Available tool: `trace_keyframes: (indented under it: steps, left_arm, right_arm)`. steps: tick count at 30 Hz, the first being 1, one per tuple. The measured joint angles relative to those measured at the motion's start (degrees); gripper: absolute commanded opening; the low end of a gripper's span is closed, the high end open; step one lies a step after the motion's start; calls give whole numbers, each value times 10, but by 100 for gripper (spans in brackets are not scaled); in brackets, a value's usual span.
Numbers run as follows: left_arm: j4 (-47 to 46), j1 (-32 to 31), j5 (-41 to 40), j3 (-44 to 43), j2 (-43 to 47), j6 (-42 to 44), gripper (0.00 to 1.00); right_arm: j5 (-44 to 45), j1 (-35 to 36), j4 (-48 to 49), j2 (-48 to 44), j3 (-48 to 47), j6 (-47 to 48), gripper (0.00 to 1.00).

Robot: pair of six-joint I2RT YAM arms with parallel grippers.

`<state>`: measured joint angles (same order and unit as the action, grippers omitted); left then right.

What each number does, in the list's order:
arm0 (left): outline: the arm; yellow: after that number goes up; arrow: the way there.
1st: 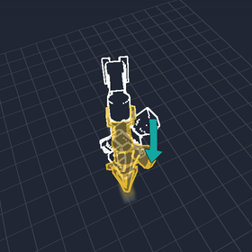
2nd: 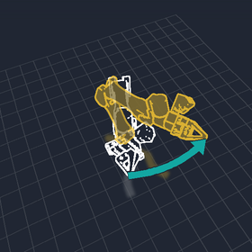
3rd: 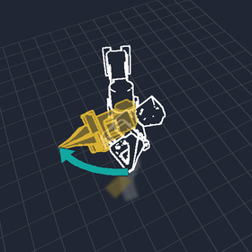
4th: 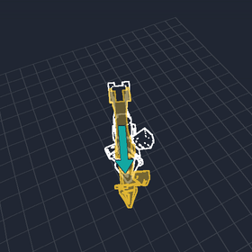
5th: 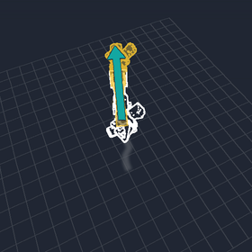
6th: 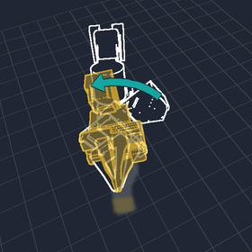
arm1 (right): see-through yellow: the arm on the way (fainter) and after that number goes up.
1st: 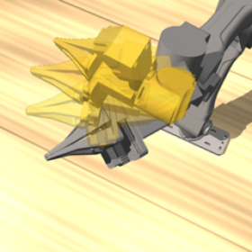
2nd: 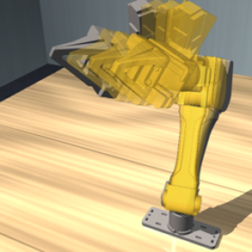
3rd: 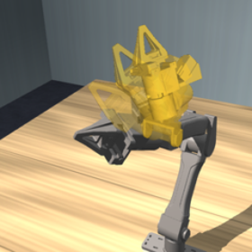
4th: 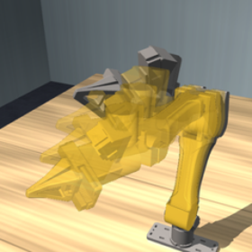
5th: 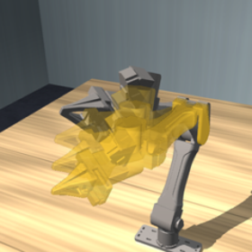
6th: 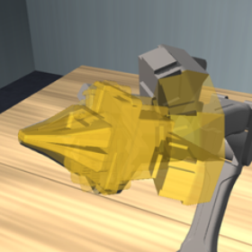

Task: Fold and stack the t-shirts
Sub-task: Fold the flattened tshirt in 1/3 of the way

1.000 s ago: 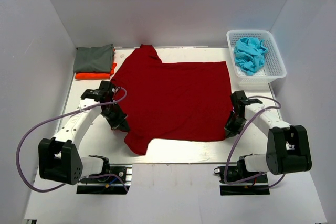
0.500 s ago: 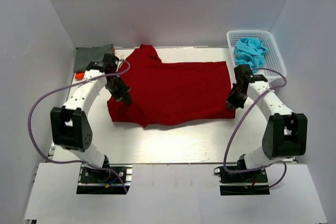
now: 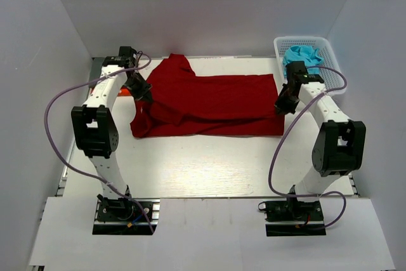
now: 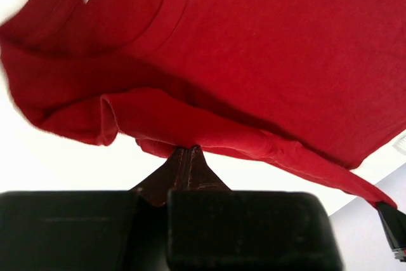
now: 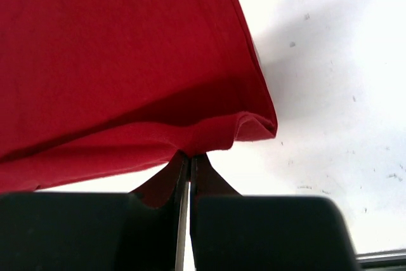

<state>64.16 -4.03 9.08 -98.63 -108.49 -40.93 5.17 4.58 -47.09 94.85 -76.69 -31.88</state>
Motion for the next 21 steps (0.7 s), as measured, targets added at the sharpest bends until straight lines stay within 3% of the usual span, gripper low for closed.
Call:
trace_keyframes:
  steps: [16, 17, 18, 19, 20, 21]
  left_arm:
    - [-150, 2, 50, -153, -184, 158, 0]
    - [-154, 2, 52, -169, -196, 169, 9]
    - [-153, 2, 52, -188, -208, 180, 27]
    - [-150, 2, 51, -210, -223, 192, 79]
    - [-148, 2, 49, -232, -237, 201, 100]
    - [-144, 2, 47, -253, -249, 206, 100]
  right_arm:
    - [33, -1, 70, 99, -45, 53, 0]
    - [35, -1, 80, 102, -45, 58, 2]
    - [36, -1, 90, 103, -45, 63, 20]
    - [37, -1, 99, 105, -45, 68, 28]
    - [40, -1, 107, 107, -45, 74, 38]
    - [43, -1, 113, 110, -45, 79, 45]
